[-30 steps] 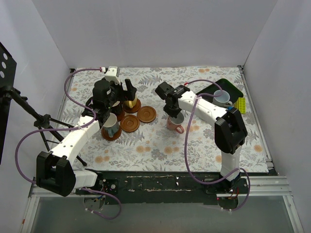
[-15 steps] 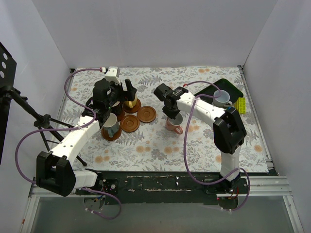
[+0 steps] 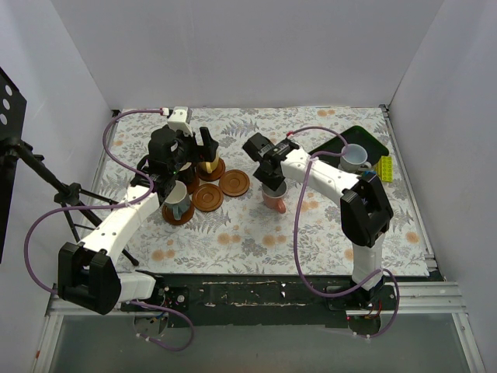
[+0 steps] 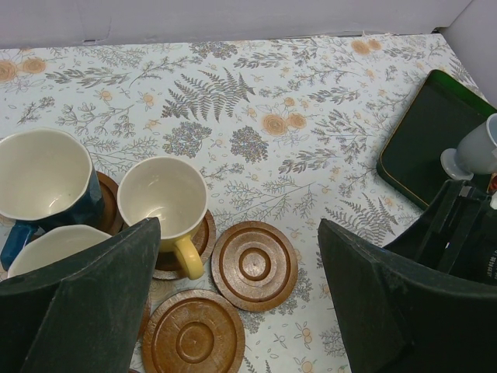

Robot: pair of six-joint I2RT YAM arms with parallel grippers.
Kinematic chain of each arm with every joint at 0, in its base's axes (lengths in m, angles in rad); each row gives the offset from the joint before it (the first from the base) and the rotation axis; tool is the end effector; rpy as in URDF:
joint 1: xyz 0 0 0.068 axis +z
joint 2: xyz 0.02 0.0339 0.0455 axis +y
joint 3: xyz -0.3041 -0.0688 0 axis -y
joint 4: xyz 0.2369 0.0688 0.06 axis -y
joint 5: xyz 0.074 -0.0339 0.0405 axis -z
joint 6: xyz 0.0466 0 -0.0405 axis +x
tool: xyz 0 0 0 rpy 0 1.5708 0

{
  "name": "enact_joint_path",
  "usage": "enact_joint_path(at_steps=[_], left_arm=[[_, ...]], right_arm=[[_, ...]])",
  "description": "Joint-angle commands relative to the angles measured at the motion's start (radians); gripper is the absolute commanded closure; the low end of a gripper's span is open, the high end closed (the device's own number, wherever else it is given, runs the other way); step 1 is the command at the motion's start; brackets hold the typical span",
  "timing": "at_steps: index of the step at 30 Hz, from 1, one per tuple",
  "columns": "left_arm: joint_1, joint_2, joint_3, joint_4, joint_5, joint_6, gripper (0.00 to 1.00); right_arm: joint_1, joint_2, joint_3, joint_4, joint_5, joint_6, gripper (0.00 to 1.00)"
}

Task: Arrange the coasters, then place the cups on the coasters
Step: Place the cup on the coaster.

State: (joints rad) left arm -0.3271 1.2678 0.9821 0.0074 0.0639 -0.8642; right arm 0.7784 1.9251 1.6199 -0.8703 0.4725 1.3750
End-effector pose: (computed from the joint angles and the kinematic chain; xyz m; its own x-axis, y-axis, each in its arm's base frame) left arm 0.2730 -0.0958 0.3614 -0.4570 -0.6465 -0.6109 0.0481 0.6679 -0.7427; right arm 0.3096 0.2756 0.2782 -0.6187 0.6165 -0.4869 0.5472 0.7829 0.2960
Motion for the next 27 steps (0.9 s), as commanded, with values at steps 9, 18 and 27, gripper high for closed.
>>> enact_joint_path(at_steps=[9, 18, 27], left_arm=[[-0.003, -0.038, 0.024, -0.003, 0.01, -0.002, 0.18], [-0.15, -0.096, 0.006, 0.005, -0.216, -0.021, 0.18], [-0.366, 0.036, 0.007, -0.066, -0.257, -0.323, 0.15]], right_arm=[[0.041, -0.089, 0.047, -0.009, 0.086, -0.056, 0.43], [0.076, -0.414, -0.154, 0.262, 0.117, -0.319, 0.44], [-0.049, -0.977, -0.634, 0.676, 0.066, -0.775, 0.32]])
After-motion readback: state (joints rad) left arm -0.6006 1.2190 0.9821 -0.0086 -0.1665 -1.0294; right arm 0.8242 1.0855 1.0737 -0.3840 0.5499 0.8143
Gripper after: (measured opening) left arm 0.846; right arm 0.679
